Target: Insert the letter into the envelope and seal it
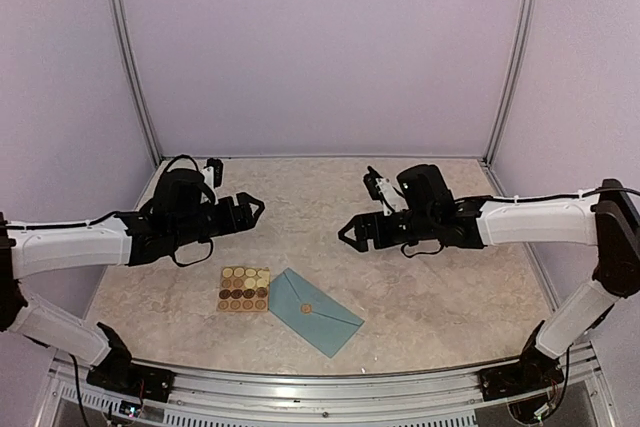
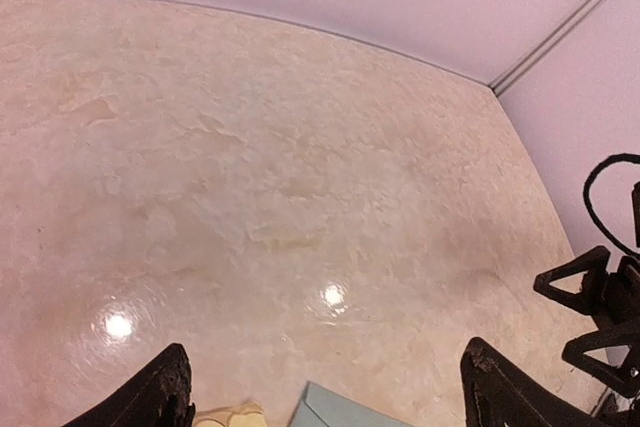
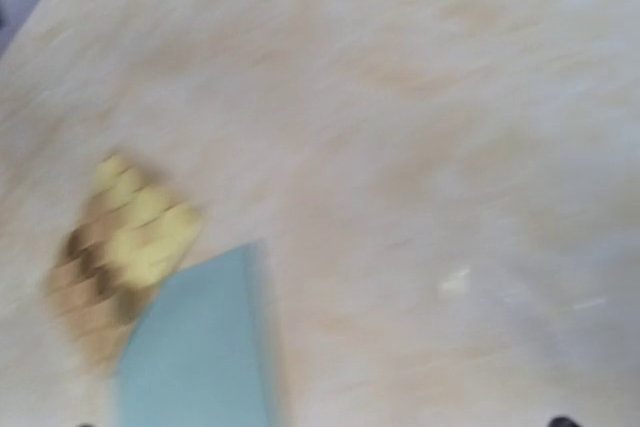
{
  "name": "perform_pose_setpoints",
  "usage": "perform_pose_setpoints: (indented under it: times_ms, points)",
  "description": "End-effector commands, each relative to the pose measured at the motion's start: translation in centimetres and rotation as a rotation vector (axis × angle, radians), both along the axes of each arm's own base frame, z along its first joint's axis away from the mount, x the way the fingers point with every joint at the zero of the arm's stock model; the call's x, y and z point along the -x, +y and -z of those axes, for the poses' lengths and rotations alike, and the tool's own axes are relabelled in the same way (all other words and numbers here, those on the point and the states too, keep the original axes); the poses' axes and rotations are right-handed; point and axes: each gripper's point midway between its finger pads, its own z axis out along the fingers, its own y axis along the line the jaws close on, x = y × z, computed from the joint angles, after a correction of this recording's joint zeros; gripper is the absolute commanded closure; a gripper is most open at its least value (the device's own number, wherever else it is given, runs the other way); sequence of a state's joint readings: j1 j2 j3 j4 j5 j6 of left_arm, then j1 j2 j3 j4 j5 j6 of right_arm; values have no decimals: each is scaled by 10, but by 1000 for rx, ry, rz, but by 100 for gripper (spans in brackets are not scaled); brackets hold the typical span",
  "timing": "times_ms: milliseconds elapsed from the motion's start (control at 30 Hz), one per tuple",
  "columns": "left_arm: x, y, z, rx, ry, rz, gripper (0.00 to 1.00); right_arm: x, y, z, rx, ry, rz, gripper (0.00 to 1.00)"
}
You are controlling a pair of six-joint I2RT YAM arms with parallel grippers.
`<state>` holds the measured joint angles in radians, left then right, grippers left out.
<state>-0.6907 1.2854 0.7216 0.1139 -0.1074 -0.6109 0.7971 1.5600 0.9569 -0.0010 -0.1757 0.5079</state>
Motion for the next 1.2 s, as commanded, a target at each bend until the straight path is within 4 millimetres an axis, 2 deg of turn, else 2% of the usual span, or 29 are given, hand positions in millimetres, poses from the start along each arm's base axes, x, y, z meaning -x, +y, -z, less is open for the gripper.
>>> perform_pose_setpoints:
  times_ms: [0,133,233,400,467,500,533,567,700,767,933,1167]
  points:
    - [-43,39,-1,-59,-78,-57,12,-43,-47,16,70,-81,121,5]
    - [-74,114,4,-65,-136,-210,11,-75,-110,28,122,-116,266,4]
    - [-79,172,6,-32,-166,-323,11,-93,-167,25,96,-141,382,3]
    - [-61,261,6,-62,-256,-540,8,-105,-258,8,65,-225,555,2]
    - [-52,282,-1,-102,-303,-596,7,-104,-289,-3,67,-288,625,2]
    - [-48,288,-4,-129,-327,-616,7,-103,-308,-8,77,-326,676,1]
    - [-44,293,-6,-162,-352,-634,7,-100,-315,-14,81,-370,697,1]
    - [-41,296,-10,-188,-381,-647,7,-96,-333,-18,99,-415,749,0]
    - [-31,301,-7,-255,-442,-670,6,-80,-357,-16,177,-533,836,0]
    - [-28,301,-1,-264,-445,-670,2,-76,-365,-13,210,-553,869,1]
    - [-27,306,7,-280,-420,-693,1,-69,-378,-18,233,-590,939,0]
    - [-27,301,5,-262,-432,-669,1,-63,-377,-19,223,-606,944,0]
